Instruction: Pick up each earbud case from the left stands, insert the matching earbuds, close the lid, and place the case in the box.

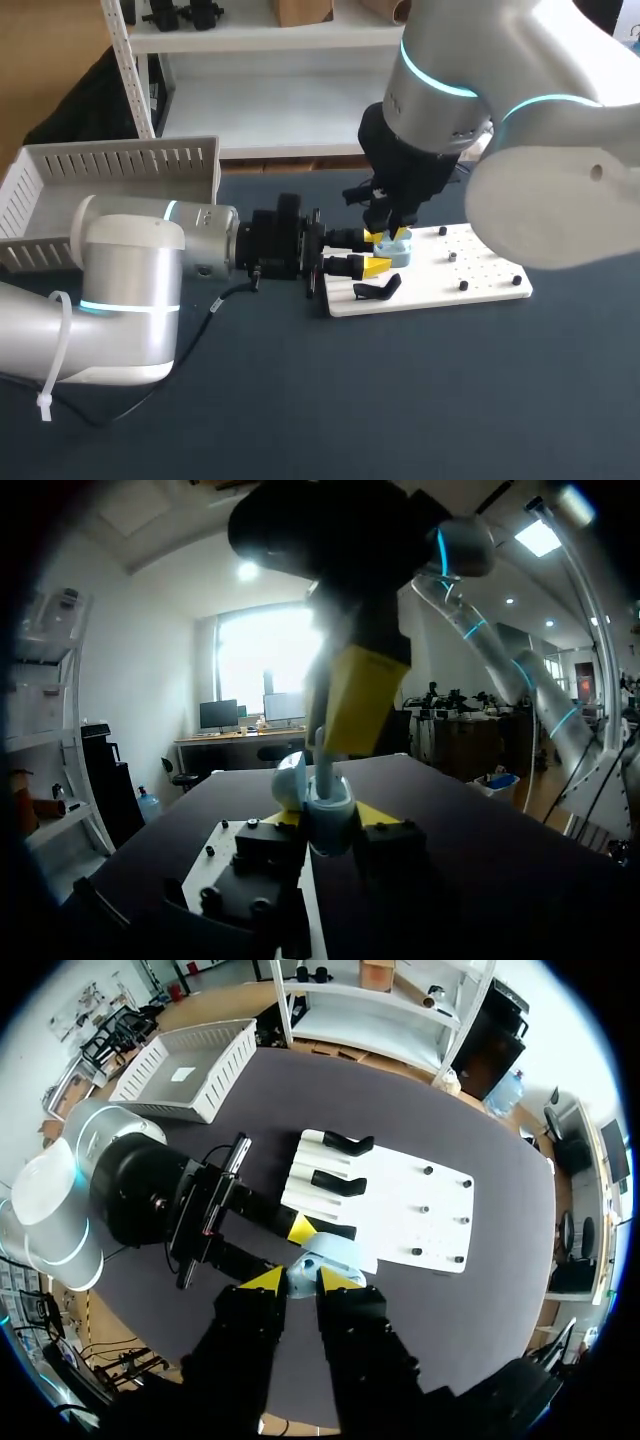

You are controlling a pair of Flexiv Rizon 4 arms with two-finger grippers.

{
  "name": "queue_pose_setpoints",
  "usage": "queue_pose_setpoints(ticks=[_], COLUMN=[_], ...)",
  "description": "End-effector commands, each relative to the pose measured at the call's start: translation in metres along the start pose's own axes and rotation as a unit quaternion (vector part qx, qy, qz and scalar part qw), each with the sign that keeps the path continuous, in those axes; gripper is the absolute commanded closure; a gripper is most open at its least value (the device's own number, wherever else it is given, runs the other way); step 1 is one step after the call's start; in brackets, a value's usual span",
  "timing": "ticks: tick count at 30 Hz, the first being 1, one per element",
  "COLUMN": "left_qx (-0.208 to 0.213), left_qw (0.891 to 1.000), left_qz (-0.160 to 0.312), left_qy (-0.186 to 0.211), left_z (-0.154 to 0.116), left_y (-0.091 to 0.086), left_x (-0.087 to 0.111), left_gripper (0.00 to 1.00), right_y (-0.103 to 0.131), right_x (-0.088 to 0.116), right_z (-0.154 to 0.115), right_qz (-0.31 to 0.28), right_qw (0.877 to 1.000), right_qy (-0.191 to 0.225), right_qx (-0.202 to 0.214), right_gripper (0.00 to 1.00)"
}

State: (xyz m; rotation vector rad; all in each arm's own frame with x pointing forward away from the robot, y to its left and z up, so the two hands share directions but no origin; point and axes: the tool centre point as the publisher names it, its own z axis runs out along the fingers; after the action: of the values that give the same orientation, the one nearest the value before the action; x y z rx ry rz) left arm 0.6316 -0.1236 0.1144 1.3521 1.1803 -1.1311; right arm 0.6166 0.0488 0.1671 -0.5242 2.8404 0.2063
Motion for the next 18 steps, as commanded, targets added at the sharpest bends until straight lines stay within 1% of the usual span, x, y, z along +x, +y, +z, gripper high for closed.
queue_pose_setpoints(ticks=[1, 18], left_qx=[0.001, 0.001], left_qw=[1.000, 1.000], left_qz=[0.001, 0.001], left_qy=[-0.002, -0.002], left_z=[0.0000, 0.0000], left_y=[0.0004, 0.0004], left_x=[0.0013, 0.0013], left_gripper=[1.00, 1.00], right_y=[-0.0010, -0.0037], right_x=[-0.0021, 0.0002], right_z=[0.0016, 0.0045], right_qz=[0.001, 0.007], right_qw=[1.000, 1.000], right_qy=[0.002, 0.004], right_qx=[0.001, 0.002], right_gripper=[1.00, 1.00])
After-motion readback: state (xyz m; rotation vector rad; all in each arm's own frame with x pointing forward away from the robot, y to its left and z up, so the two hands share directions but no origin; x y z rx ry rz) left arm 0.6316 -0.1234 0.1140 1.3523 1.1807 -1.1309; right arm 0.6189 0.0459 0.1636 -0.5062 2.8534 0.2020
